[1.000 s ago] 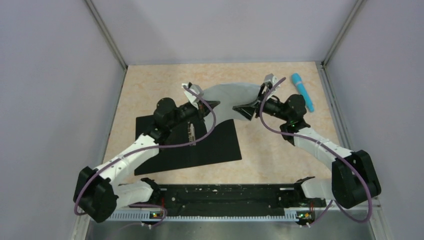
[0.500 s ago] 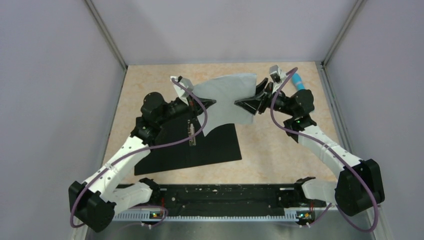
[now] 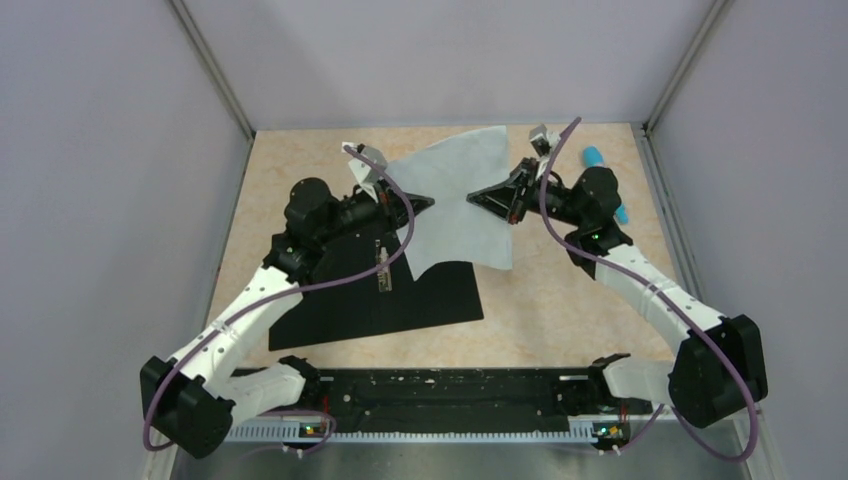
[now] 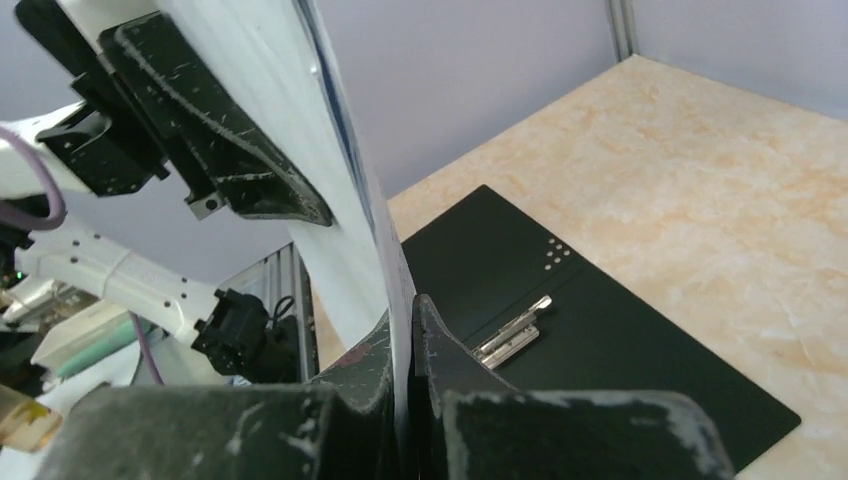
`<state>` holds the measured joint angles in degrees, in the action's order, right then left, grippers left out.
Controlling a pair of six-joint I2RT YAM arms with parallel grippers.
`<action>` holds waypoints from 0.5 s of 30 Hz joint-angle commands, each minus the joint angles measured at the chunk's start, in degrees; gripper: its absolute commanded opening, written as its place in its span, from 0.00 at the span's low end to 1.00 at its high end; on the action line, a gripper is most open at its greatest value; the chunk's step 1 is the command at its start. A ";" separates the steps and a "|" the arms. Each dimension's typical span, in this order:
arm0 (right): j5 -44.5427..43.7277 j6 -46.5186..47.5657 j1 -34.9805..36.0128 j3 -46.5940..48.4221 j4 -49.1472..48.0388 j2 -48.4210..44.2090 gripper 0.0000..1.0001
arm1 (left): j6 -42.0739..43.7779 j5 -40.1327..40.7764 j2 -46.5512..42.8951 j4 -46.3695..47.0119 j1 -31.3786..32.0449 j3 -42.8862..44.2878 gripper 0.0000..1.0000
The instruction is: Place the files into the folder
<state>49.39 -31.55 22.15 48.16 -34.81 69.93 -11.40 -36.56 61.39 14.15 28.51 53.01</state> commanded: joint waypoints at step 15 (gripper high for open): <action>-19.96 -8.08 9.47 11.72 20.37 24.25 0.00 | -15.25 49.21 4.92 -18.69 -0.61 -2.98 0.45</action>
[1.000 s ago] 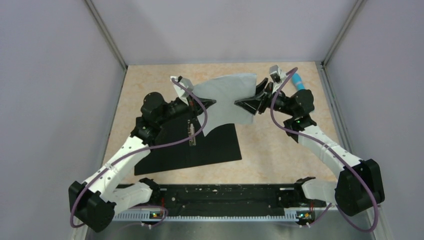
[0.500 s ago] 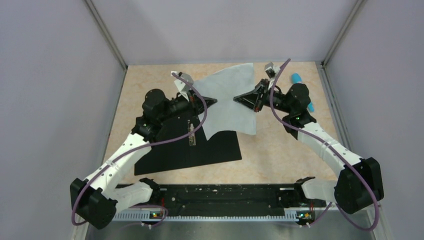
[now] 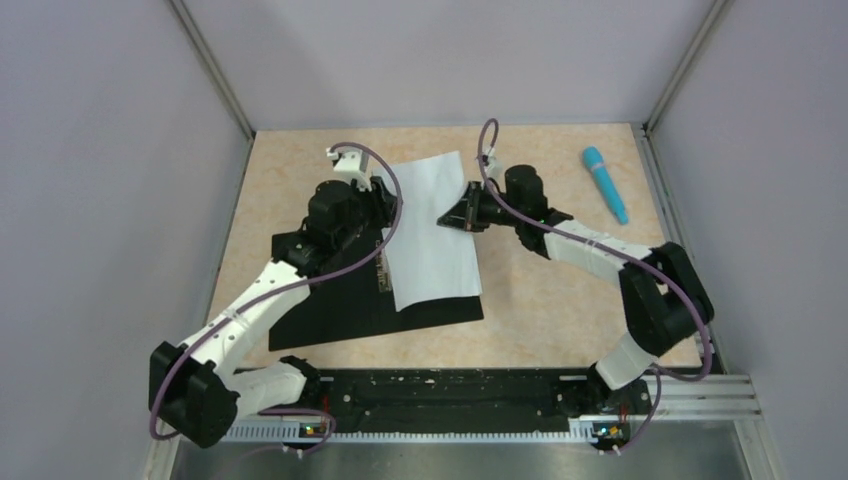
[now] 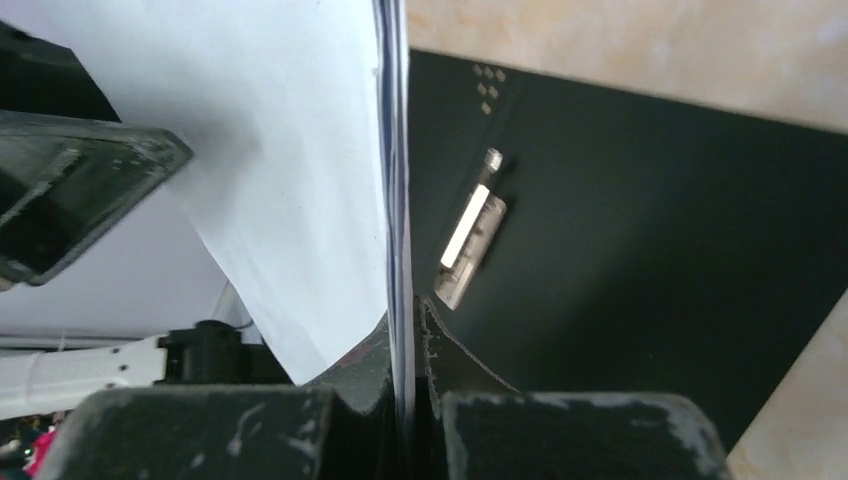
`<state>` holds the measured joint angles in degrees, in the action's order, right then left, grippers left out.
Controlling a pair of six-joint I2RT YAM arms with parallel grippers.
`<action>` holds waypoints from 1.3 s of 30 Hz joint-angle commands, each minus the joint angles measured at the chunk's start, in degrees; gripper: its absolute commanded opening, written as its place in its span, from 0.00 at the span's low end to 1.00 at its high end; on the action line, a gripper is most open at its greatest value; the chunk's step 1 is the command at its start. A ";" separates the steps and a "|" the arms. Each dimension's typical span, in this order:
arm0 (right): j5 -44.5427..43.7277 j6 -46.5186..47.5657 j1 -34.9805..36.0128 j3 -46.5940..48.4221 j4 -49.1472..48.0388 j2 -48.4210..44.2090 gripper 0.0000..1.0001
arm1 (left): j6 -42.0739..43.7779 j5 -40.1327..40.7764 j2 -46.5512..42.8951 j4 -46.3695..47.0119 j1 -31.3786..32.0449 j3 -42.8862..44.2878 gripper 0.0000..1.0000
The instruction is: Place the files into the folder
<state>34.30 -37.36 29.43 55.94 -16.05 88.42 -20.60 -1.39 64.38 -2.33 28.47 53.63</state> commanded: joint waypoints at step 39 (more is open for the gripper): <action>-4.22 13.81 -0.14 4.15 1.97 20.44 0.00 | -29.14 17.70 18.93 -5.67 -5.27 -14.49 0.02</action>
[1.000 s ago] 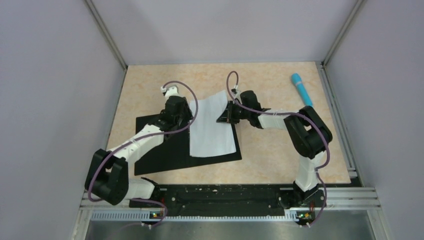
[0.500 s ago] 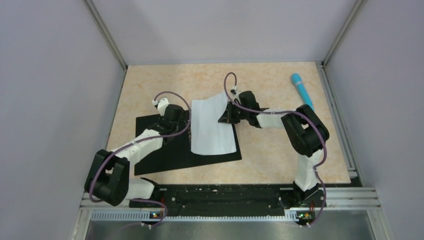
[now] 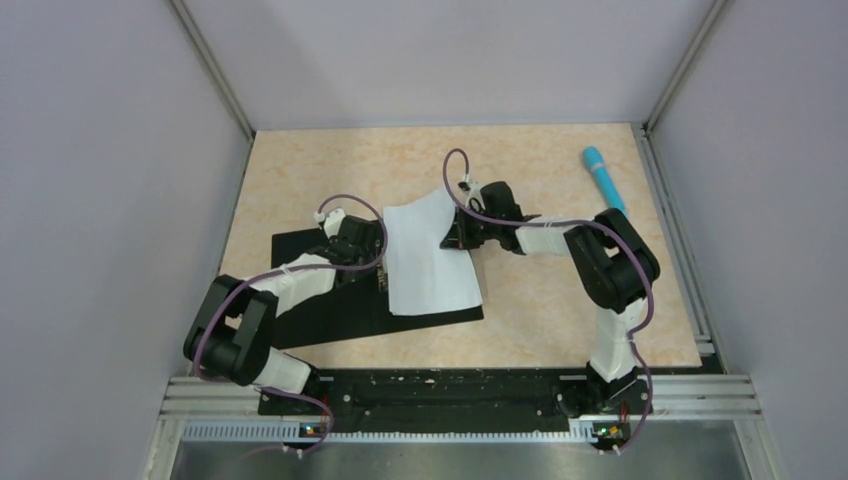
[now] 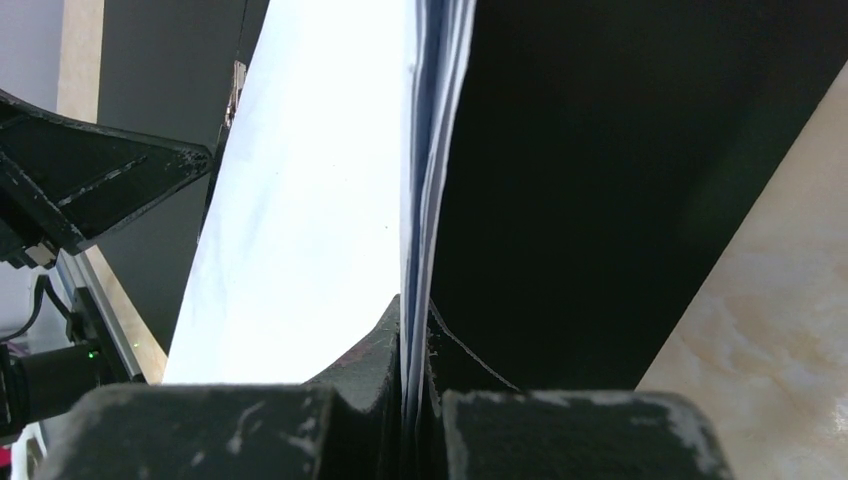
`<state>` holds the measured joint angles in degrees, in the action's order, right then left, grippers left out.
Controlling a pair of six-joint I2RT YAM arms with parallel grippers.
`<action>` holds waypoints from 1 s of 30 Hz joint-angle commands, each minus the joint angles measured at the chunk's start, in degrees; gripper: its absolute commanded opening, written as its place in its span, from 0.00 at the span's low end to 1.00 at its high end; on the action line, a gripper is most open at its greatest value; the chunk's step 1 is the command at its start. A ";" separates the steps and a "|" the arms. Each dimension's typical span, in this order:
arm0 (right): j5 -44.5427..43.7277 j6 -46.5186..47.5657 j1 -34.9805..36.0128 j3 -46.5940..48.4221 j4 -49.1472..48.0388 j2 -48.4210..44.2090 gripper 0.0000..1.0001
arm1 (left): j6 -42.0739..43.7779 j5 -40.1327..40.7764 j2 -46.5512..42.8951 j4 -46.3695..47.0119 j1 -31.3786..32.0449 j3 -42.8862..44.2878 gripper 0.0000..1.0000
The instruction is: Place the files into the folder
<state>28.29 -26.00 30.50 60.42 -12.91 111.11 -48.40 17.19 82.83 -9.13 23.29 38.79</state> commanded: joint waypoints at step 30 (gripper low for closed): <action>3.95 2.46 -1.17 -3.78 -4.80 -5.20 0.00 | -2.30 -5.65 6.29 3.32 2.75 1.21 0.00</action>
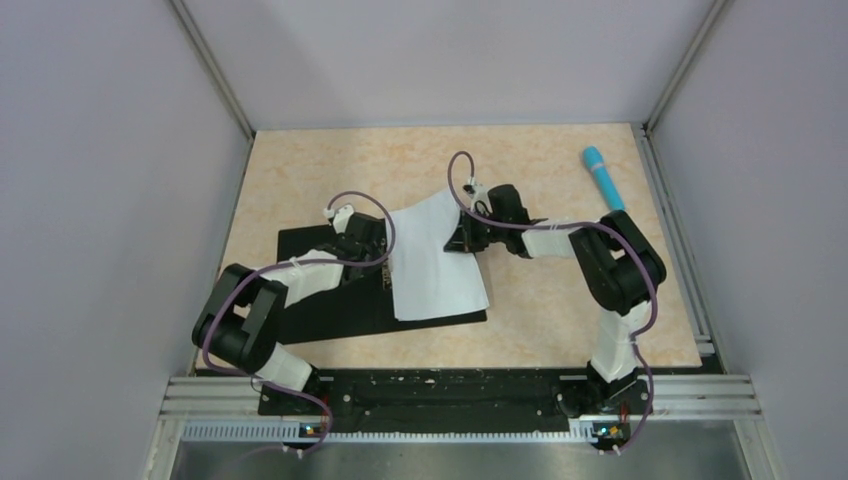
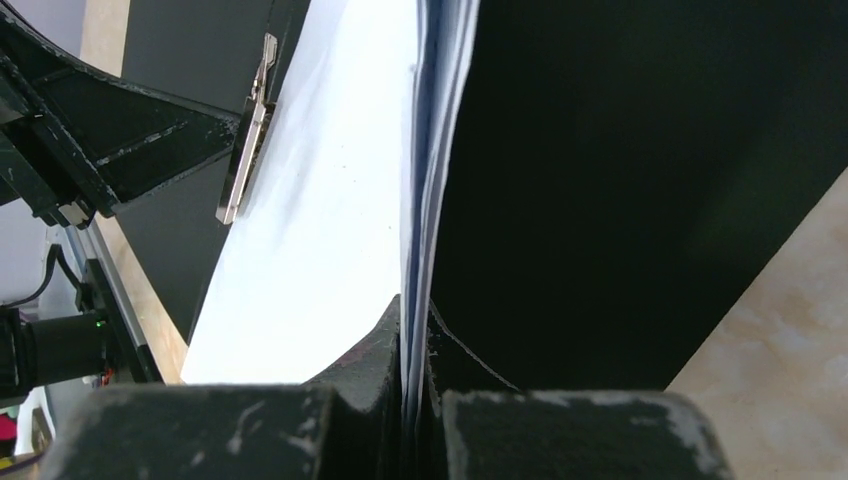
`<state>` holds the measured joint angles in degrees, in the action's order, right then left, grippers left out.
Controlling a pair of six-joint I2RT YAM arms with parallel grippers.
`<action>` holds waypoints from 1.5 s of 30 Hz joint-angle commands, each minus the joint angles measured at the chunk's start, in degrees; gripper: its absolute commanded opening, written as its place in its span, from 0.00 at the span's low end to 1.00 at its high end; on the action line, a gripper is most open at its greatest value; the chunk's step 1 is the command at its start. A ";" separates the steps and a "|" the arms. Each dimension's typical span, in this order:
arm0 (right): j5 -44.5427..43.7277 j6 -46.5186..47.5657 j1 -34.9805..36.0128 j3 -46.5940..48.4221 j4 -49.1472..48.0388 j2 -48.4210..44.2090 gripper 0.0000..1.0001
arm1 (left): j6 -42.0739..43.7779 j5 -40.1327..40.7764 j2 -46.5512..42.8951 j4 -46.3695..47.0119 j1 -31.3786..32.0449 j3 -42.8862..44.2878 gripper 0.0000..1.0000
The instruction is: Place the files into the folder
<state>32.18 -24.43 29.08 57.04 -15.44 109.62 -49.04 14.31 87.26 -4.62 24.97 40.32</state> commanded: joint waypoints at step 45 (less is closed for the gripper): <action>-0.61 -1.11 0.69 -6.78 4.94 -12.47 0.00 | -26.21 5.03 -5.41 -2.71 8.69 -6.11 0.00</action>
<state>30.20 -27.73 29.15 51.00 -10.70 100.38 -74.74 17.93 81.52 -6.98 33.43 34.54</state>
